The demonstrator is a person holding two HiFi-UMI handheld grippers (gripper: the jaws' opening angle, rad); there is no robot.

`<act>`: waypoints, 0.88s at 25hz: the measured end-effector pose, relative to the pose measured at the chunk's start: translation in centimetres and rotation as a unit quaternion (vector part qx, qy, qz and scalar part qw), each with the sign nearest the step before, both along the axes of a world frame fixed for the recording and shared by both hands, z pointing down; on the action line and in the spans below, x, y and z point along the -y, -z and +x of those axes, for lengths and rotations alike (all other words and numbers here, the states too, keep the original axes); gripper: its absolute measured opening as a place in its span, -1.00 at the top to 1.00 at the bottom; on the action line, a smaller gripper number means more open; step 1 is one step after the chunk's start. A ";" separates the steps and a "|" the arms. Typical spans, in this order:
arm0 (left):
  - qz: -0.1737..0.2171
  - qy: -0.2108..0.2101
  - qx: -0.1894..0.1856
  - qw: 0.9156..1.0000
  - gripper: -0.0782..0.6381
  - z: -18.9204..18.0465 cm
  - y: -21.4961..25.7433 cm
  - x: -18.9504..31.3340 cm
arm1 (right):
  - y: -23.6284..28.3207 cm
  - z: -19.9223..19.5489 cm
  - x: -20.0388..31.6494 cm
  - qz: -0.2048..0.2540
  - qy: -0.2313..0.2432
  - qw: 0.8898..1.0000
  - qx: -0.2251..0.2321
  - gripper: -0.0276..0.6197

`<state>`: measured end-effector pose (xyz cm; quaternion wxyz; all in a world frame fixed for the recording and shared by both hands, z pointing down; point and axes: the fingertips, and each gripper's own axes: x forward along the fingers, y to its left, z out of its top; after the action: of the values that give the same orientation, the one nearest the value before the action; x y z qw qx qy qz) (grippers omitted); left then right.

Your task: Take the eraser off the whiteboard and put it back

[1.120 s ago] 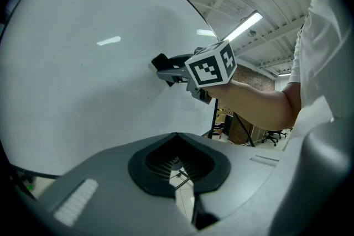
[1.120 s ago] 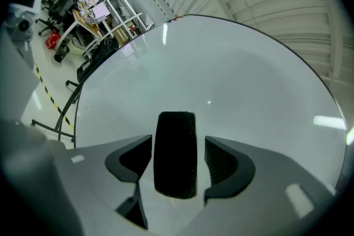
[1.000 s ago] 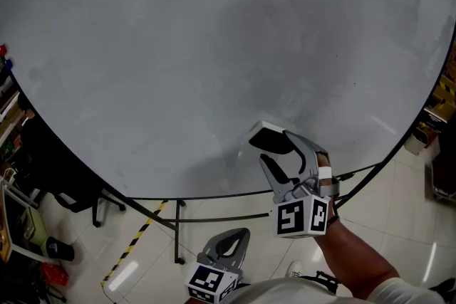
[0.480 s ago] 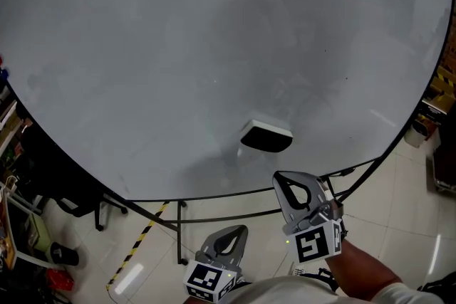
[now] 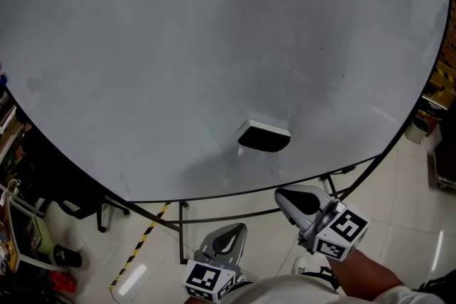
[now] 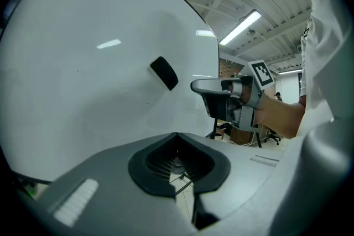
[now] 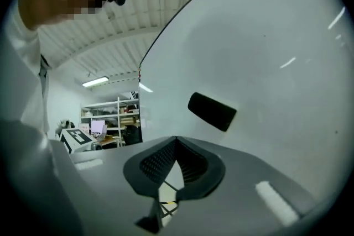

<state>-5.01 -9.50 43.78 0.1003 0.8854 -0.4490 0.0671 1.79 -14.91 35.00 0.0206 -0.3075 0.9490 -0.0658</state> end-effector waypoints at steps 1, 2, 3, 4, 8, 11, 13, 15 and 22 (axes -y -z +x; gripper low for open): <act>0.000 0.000 0.000 1.000 0.73 0.0 0.1 0.0 | -0.3 0.1 -0.2 -0.008 0.005 1.000 0.007 0.91; 0.001 0.001 0.000 1.000 0.73 0.0 0.1 0.0 | -0.5 0.2 -0.4 -0.011 0.008 1.000 0.010 0.91; 0.001 0.001 -0.001 1.000 0.73 0.1 0.2 0.0 | -0.7 0.2 -0.7 -0.012 0.012 1.000 0.009 0.91; 0.001 0.001 -0.002 1.000 0.73 0.1 0.2 0.0 | -0.7 0.2 -0.9 -0.013 0.017 1.000 0.009 0.91; -0.005 0.000 -0.022 1.000 0.73 0.1 1.1 0.3 | -1.2 0.5 -2.2 -0.016 0.026 0.999 0.008 0.91; -0.009 0.002 -0.022 1.000 0.73 -0.2 0.9 0.3 | -2.4 0.9 -3.0 -0.031 0.029 0.999 0.006 0.91; -0.011 -0.002 -0.016 1.000 0.73 -0.1 0.5 0.1 | -3.4 1.1 -3.4 -0.041 0.031 0.999 0.001 0.91; -0.009 -0.007 -0.010 1.000 0.73 0.2 0.6 -0.1 | -4.4 1.4 -3.8 -0.042 0.031 0.999 -0.015 0.91; -0.007 -0.028 0.002 1.000 0.73 0.9 0.0 -0.3 | -6.1 2.0 -4.0 -0.021 0.015 0.997 -0.068 0.91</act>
<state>-4.13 -9.20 43.79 0.1041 0.8966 -0.4240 0.0747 3.80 -10.91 41.12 -0.0517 -0.2969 0.9513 -0.0650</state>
